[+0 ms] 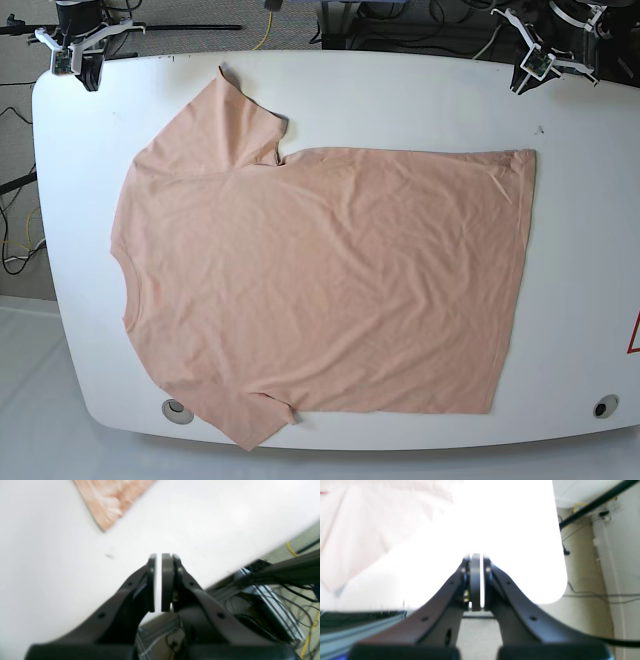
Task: Fold the T-shirt properly
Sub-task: 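Lower both grippers toward the shirt's shoulder corners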
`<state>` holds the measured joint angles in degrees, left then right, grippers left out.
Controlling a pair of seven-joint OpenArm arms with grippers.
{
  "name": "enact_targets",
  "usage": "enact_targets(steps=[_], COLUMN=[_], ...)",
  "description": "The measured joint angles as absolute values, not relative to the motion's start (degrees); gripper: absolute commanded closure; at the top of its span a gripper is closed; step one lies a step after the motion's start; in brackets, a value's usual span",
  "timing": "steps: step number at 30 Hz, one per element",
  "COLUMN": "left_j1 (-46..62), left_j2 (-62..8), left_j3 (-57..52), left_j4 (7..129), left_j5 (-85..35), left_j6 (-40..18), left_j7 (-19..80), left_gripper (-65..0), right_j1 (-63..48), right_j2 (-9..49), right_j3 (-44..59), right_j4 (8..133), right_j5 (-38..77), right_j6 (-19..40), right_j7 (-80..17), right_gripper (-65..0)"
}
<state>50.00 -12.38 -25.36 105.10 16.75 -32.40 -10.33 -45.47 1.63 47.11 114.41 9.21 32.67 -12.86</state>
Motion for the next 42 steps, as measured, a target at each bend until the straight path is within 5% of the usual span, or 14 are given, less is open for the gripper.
enact_targets(steps=[7,24,30,42], left_j1=[49.5,50.6,50.3,45.9], left_j2=[-10.7,-6.9,-7.3,-11.7], left_j3=[-25.4,-25.2,-25.3,-26.9], left_j4=[105.1,109.2,111.0,114.6], left_j5=[16.8,16.1,10.0,6.0], left_j6=[-32.7,-31.9,-32.7,-35.1], left_j7=[-10.6,-12.0,-5.8,2.4], left_gripper=[-10.2,-8.7,-8.9,-8.8], right_j1=[-41.0,-32.9,-31.6,-31.6], right_j2=[2.1,8.7,12.3,20.1], right_j3=[49.6,49.1,48.8,49.3], right_j4=[113.7,104.6,102.5,102.5], right_j5=[12.9,29.7,35.4,29.5], right_j6=[33.1,35.5,37.9,39.6], right_j7=[-15.4,-23.3,-26.3,-24.7], right_gripper=[-1.7,-4.7,-9.2,-8.1])
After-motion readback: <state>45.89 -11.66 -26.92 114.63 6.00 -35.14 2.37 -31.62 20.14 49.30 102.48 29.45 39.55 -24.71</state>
